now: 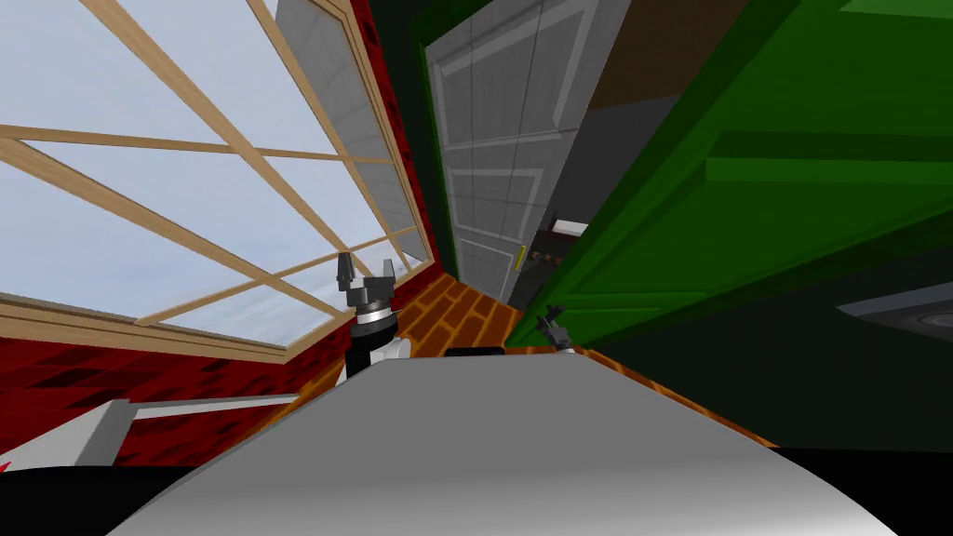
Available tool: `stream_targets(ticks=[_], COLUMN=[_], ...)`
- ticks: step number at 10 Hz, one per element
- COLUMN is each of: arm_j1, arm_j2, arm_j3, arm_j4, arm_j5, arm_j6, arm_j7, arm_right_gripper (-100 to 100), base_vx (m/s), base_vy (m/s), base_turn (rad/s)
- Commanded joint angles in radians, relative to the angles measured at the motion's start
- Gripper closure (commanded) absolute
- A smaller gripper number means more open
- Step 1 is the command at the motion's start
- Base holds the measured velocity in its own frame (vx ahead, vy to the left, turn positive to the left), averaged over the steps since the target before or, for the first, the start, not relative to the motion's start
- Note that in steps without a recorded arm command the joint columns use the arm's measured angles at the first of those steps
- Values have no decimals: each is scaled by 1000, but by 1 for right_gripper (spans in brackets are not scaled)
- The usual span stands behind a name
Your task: Pull the door open
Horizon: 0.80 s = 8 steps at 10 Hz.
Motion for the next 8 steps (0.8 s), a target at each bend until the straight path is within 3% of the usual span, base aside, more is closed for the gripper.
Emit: stream_targets(ticks=[1,2,3,8], arm_j1=[5,7,8,16], arm_j2=[-12,-18,-13,-33], arm_j3=[8,14,13,41], arm_j4=[5,10,3,47], arm_j5=[6,11,9,23], arm_j6=[-22,-34,-19,-89], arm_j7=[-15,-25,-17,-52], arm_right_gripper=[100,100,100,100], base_vx=[-249,-268,-121,-213], base_vy=[-93,-87,-30,-69], base_turn=[150,159,37,167])
